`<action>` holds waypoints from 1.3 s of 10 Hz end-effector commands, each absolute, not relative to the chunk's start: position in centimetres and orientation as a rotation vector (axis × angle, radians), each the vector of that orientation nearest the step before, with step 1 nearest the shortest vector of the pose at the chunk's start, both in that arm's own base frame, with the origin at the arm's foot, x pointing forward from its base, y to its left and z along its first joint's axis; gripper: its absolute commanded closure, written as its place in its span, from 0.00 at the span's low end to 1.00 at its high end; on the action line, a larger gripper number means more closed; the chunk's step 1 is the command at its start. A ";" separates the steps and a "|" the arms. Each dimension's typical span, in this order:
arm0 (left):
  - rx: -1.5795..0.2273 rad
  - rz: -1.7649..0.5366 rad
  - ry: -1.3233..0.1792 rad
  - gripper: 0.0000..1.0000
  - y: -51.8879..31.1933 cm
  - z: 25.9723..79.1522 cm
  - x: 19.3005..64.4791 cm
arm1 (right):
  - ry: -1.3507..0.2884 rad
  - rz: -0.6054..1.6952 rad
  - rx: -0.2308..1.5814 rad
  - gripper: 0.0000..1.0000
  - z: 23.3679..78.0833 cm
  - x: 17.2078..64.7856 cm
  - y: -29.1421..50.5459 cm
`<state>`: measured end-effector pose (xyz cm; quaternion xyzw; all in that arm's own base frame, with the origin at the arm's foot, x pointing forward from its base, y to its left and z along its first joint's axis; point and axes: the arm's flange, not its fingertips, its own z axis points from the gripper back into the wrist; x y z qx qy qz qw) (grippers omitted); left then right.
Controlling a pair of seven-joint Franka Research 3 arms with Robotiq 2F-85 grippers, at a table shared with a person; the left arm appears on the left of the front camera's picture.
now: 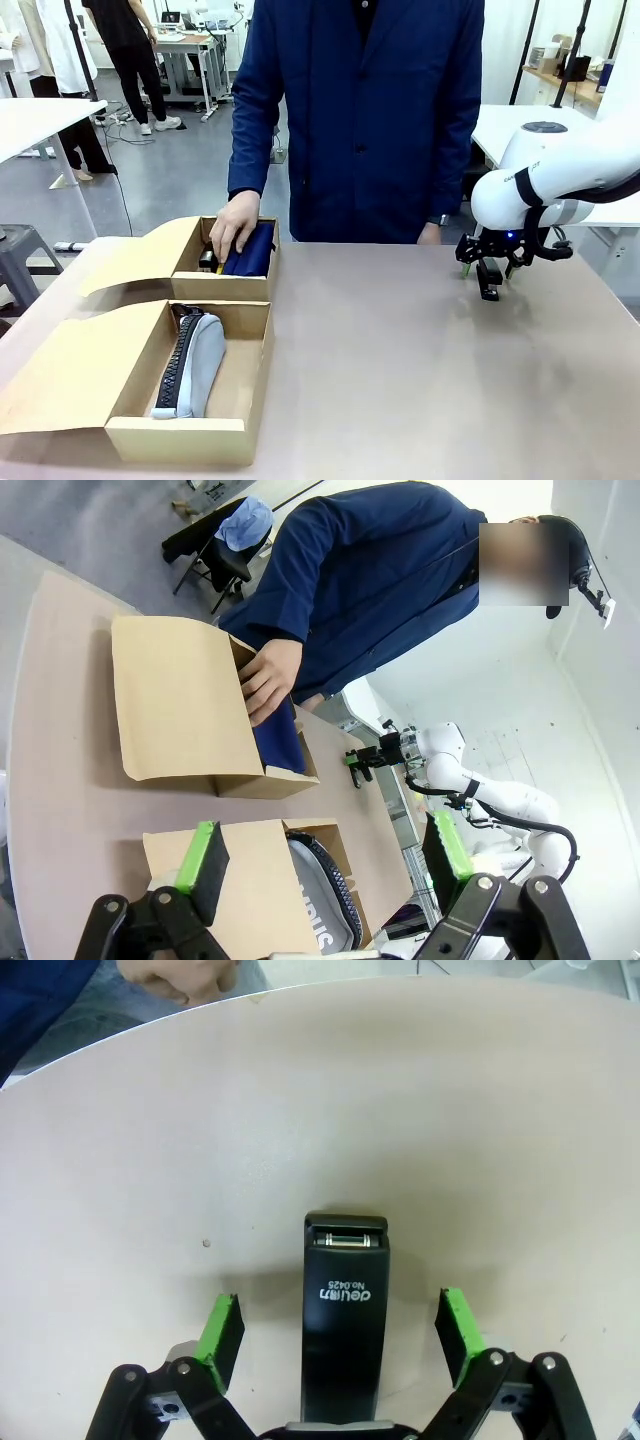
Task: Place items inside the box.
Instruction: Pick up a Pencil pouch or Stapler and place it inside the Mailer Box closest to the robot.
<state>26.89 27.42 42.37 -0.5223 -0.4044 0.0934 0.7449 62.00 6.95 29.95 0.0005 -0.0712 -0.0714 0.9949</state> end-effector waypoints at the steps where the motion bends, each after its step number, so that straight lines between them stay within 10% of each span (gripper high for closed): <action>1: -1.154 0.194 -0.919 0.00 27.5 42.5 27.0 | -0.163 -0.163 -0.041 0.17 30.5 61.9 7.5; 2: -1.154 0.194 -0.919 0.00 27.5 42.5 27.0 | -0.150 -0.162 -0.031 0.56 30.8 61.8 7.5; 3: -1.154 0.194 -0.919 0.00 27.5 42.5 27.0 | -0.155 -0.164 -0.033 0.57 31.0 61.6 7.5; 4: -1.154 0.194 -0.919 0.00 27.5 42.5 27.0 | -0.156 -0.161 -0.031 1.00 31.2 61.5 7.5; 5: -1.154 0.194 -0.919 0.00 27.5 42.5 27.0 | -0.145 -0.156 -0.025 0.72 31.2 61.5 7.6; 6: -1.154 0.194 -0.919 0.00 27.5 42.5 27.0 | -0.144 -0.155 -0.043 1.00 31.3 61.4 7.6; 13: -1.154 0.194 -0.919 0.00 27.5 42.5 27.0 | -0.085 -0.231 -0.028 1.00 36.0 58.7 6.6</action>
